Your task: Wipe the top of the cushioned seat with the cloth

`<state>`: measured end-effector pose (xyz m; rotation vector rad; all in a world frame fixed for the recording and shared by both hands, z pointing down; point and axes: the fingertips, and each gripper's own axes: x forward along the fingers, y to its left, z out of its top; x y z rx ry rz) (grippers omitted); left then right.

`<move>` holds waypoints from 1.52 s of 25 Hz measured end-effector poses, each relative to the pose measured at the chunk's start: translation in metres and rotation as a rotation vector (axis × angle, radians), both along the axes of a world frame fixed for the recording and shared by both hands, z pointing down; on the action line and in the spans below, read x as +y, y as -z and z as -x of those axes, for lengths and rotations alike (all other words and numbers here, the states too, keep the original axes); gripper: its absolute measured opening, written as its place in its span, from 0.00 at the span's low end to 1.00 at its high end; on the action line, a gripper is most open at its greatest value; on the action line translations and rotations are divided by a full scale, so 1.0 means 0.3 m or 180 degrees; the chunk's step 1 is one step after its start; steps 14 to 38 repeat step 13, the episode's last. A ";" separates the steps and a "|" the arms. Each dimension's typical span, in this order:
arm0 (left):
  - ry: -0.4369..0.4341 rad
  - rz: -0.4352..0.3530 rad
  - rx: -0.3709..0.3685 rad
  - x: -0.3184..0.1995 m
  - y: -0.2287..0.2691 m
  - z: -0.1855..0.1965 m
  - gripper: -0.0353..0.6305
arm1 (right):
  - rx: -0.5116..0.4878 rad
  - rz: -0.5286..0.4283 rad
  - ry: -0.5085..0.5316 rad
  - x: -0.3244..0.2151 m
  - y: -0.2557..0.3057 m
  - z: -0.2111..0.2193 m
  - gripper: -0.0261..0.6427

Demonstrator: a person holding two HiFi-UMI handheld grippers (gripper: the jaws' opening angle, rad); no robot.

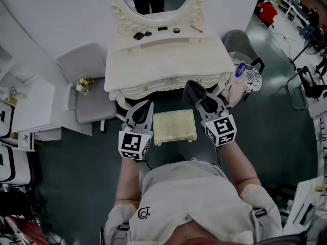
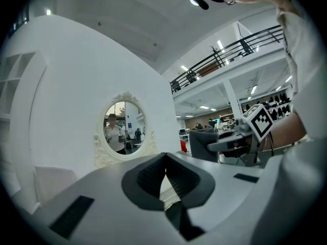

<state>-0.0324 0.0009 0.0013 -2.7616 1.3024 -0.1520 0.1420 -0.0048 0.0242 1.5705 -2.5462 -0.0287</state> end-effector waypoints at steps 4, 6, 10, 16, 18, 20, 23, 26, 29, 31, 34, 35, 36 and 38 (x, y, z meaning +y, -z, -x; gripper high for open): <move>0.0049 0.0051 0.0008 -0.004 -0.020 0.007 0.07 | -0.0011 0.0013 0.0059 0.004 -0.018 0.015 0.15; 0.0048 0.0062 0.0013 -0.008 -0.024 0.003 0.07 | -0.0024 0.0034 0.0050 0.001 -0.024 0.014 0.15; 0.0042 0.0061 0.0024 -0.017 -0.024 -0.007 0.07 | -0.0053 0.0059 0.0033 -0.010 -0.031 0.007 0.15; 0.0052 0.0067 0.0026 -0.026 -0.027 -0.011 0.07 | -0.0093 0.0088 0.0013 -0.018 -0.040 -0.003 0.15; 0.0052 0.0067 0.0026 -0.026 -0.027 -0.011 0.07 | -0.0093 0.0088 0.0013 -0.018 -0.040 -0.003 0.15; 0.0052 0.0067 0.0026 -0.026 -0.027 -0.011 0.07 | -0.0093 0.0088 0.0013 -0.018 -0.040 -0.003 0.15; 0.0052 0.0067 0.0026 -0.026 -0.027 -0.011 0.07 | -0.0093 0.0088 0.0013 -0.018 -0.040 -0.003 0.15; 0.0052 0.0067 0.0026 -0.026 -0.027 -0.011 0.07 | -0.0093 0.0088 0.0013 -0.018 -0.040 -0.003 0.15; 0.0052 0.0067 0.0026 -0.026 -0.027 -0.011 0.07 | -0.0093 0.0088 0.0013 -0.018 -0.040 -0.003 0.15; 0.0052 0.0067 0.0026 -0.026 -0.027 -0.011 0.07 | -0.0093 0.0088 0.0013 -0.018 -0.040 -0.003 0.15; 0.0052 0.0067 0.0026 -0.026 -0.027 -0.011 0.07 | -0.0093 0.0088 0.0013 -0.018 -0.040 -0.003 0.15; 0.0052 0.0067 0.0026 -0.026 -0.027 -0.011 0.07 | -0.0093 0.0088 0.0013 -0.018 -0.040 -0.003 0.15; 0.0052 0.0067 0.0026 -0.026 -0.027 -0.011 0.07 | -0.0093 0.0088 0.0013 -0.018 -0.040 -0.003 0.15; 0.0052 0.0067 0.0026 -0.026 -0.027 -0.011 0.07 | -0.0093 0.0088 0.0013 -0.018 -0.040 -0.003 0.15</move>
